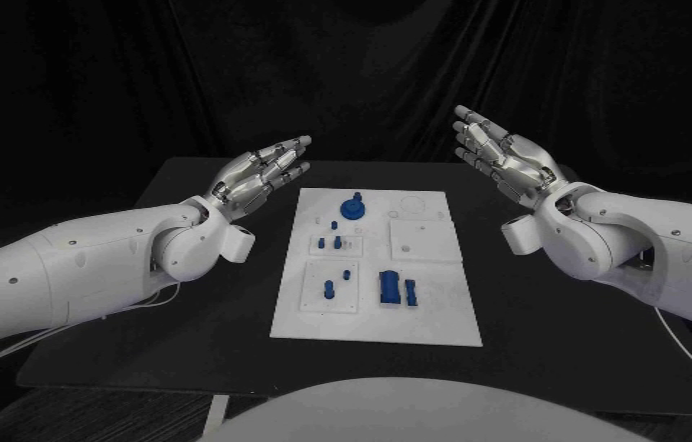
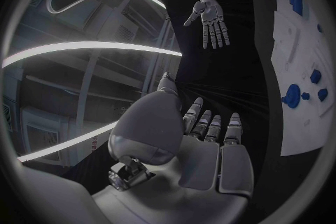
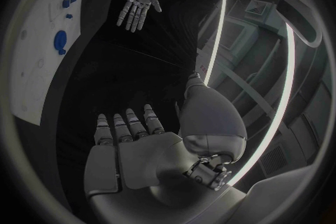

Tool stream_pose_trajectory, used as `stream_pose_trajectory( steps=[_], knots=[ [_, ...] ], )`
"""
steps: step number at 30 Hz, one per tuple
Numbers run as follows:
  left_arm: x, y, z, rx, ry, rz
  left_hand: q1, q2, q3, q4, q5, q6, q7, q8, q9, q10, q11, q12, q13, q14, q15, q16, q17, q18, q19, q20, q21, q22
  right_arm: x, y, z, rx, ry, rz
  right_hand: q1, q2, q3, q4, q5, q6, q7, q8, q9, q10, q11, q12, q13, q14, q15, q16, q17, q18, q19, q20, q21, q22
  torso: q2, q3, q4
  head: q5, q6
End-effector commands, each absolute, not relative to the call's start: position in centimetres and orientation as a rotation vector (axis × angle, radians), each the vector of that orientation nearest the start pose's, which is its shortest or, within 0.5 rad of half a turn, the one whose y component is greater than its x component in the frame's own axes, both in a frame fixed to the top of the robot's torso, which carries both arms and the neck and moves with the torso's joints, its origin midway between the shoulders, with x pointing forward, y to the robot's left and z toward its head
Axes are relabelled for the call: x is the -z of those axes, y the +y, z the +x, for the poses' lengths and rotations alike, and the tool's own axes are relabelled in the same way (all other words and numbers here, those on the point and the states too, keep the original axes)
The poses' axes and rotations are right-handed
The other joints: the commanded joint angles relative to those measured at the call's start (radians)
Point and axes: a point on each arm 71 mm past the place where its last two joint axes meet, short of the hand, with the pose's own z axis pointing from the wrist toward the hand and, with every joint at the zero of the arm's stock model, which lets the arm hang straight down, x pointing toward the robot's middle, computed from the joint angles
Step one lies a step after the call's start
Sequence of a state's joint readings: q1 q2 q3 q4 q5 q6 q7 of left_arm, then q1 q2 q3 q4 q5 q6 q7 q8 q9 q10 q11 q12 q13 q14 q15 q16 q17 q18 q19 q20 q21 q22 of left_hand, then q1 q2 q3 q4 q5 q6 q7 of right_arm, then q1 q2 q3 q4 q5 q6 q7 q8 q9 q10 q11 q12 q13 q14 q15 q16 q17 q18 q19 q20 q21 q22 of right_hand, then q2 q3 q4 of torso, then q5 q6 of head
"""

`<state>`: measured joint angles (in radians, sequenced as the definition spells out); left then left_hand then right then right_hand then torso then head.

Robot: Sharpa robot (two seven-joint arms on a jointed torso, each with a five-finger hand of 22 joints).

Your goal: Assemble the parts on the task board

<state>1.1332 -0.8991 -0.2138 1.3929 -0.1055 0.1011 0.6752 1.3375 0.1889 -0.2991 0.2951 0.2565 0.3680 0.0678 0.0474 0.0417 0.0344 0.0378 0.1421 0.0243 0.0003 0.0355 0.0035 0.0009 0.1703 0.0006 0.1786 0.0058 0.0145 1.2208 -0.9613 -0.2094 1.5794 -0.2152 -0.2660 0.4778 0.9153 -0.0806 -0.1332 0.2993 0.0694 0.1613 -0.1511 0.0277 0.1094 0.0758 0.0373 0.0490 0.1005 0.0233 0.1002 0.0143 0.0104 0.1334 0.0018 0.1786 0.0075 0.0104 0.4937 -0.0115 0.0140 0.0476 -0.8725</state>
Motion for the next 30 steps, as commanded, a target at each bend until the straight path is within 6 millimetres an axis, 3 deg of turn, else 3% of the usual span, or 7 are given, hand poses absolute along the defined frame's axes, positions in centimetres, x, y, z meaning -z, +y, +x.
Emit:
stream_pose_trajectory(
  steps=[1, 2, 3, 6, 7, 15, 30],
  knots=[
    [24.6, 26.0, 45.9, 1.854, 1.389, -0.882, -0.01, 0.003, -0.004, -0.003, -0.001, -0.004, -0.001, -0.006, -0.001, -0.002, -0.007, -0.003, -0.001, 0.0, -0.01, -0.003, -0.001, 0.007, 0.0, -0.005, -0.004, -0.001, 21.5, -24.4, 45.1, -1.624, 1.486, 0.899, 0.014, 0.009, 0.005, -0.001, 0.002, -0.007, 0.0, -0.003, -0.012, -0.008, 0.007, 0.009, -0.006, -0.006, 0.004, -0.002, -0.001, 0.015, 0.0, 0.005, -0.006, -0.001, -0.01, 0.0078, -0.0115, 0.004, 0.0],
    [24.7, 25.9, 45.9, 1.856, 1.39, -0.881, -0.01, 0.003, -0.004, -0.003, -0.001, -0.004, -0.001, -0.006, -0.001, -0.002, -0.007, -0.003, -0.001, 0.0, -0.01, -0.003, -0.001, 0.007, 0.0, -0.005, -0.004, -0.001, 21.6, -24.4, 45.0, -1.627, 1.487, 0.902, 0.012, 0.01, 0.005, -0.001, 0.002, -0.006, 0.003, -0.003, -0.013, -0.008, 0.012, 0.012, -0.006, -0.006, 0.003, -0.002, -0.001, 0.017, 0.0, 0.007, -0.006, 0.0, -0.01, 0.0087, -0.0133, 0.005, 0.0],
    [25.6, 25.9, 45.8, 1.795, 1.522, -0.938, -0.401, -0.057, 0.09, -0.089, -0.077, -0.11, -0.068, -0.047, -0.042, -0.034, -0.038, -0.043, -0.024, 0.0, -0.035, -0.003, -0.001, -0.051, -0.001, -0.054, -0.006, -0.015, 21.8, -24.6, 45.2, -1.495, 1.547, 0.872, -0.268, 0.081, 0.04, -0.09, -0.069, -0.05, 0.044, -0.028, -0.109, -0.076, -0.037, -0.049, -0.101, -0.023, -0.029, -0.014, -0.01, -0.04, -0.002, -0.054, -0.007, -0.01, -0.004, 0.0033, -0.004, 0.002, 0.0],
    [25.5, 25.8, 45.8, 1.788, 1.517, -0.94, -0.477, -0.065, 0.105, -0.103, -0.091, -0.131, -0.068, -0.047, -0.042, -0.034, -0.038, -0.051, -0.024, 0.0, -0.035, -0.003, -0.001, -0.051, -0.001, -0.064, -0.006, -0.015, 21.8, -24.4, 45.3, -1.491, 1.538, 0.879, -0.521, 0.081, 0.133, -0.176, -0.069, -0.161, 0.151, -0.028, -0.109, -0.076, -0.037, -0.049, -0.101, -0.023, -0.1, -0.014, -0.01, -0.133, -0.002, -0.105, -0.007, -0.01, -0.003, 0.0034, -0.0042, 0.001, 0.006],
    [25.5, 25.6, 45.8, 1.78, 1.513, -0.943, -0.534, -0.073, 0.117, -0.116, -0.102, -0.147, -0.068, -0.047, -0.042, -0.034, -0.038, -0.057, -0.024, 0.0, -0.035, -0.003, -0.001, -0.052, -0.001, -0.073, -0.006, -0.015, 21.8, -24.3, 45.3, -1.486, 1.529, 0.886, -0.625, 0.081, 0.133, -0.208, -0.069, -0.161, 0.151, -0.028, -0.109, -0.076, -0.037, -0.049, -0.101, -0.023, -0.1, -0.014, -0.01, -0.133, -0.002, -0.179, -0.007, -0.01, -0.002, 0.0036, -0.0045, 0.0, 0.012],
    [25.0, 24.2, 46.2, 1.681, 1.457, -0.978, -0.755, -0.104, 0.167, -0.166, -0.145, -0.208, -0.068, -0.047, -0.042, -0.034, -0.038, -0.142, -0.024, 0.0, -0.035, -0.003, -0.001, -0.079, -0.001, -0.099, -0.006, -0.015, 21.9, -22.6, 45.8, -1.42, 1.422, 0.977, -0.915, 0.081, 0.133, -0.299, -0.069, -0.161, 0.151, -0.028, -0.109, -0.076, -0.037, -0.049, -0.101, -0.023, -0.1, -0.014, -0.01, -0.133, -0.002, -0.179, -0.007, -0.01, 0.014, 0.006, -0.0073, -0.014, 0.09],
    [23.3, 20.6, 46.5, 1.37, 1.288, -1.128, -1.021, -0.189, 0.226, -0.225, -0.257, -0.28, -0.068, -0.047, -0.042, -0.034, -0.038, -0.142, -0.024, 0.0, -0.035, -0.003, -0.001, -0.17, -0.001, -0.179, -0.006, -0.015, 22.4, -19.4, 46.2, -1.238, 1.225, 1.199, -0.915, 0.081, 0.133, -0.299, -0.069, -0.161, 0.151, -0.028, -0.109, -0.076, -0.037, -0.049, -0.101, -0.023, -0.1, -0.014, -0.01, -0.133, -0.002, -0.179, -0.007, -0.01, 0.049, 0.0112, -0.0137, -0.046, 0.263]
  ],
)
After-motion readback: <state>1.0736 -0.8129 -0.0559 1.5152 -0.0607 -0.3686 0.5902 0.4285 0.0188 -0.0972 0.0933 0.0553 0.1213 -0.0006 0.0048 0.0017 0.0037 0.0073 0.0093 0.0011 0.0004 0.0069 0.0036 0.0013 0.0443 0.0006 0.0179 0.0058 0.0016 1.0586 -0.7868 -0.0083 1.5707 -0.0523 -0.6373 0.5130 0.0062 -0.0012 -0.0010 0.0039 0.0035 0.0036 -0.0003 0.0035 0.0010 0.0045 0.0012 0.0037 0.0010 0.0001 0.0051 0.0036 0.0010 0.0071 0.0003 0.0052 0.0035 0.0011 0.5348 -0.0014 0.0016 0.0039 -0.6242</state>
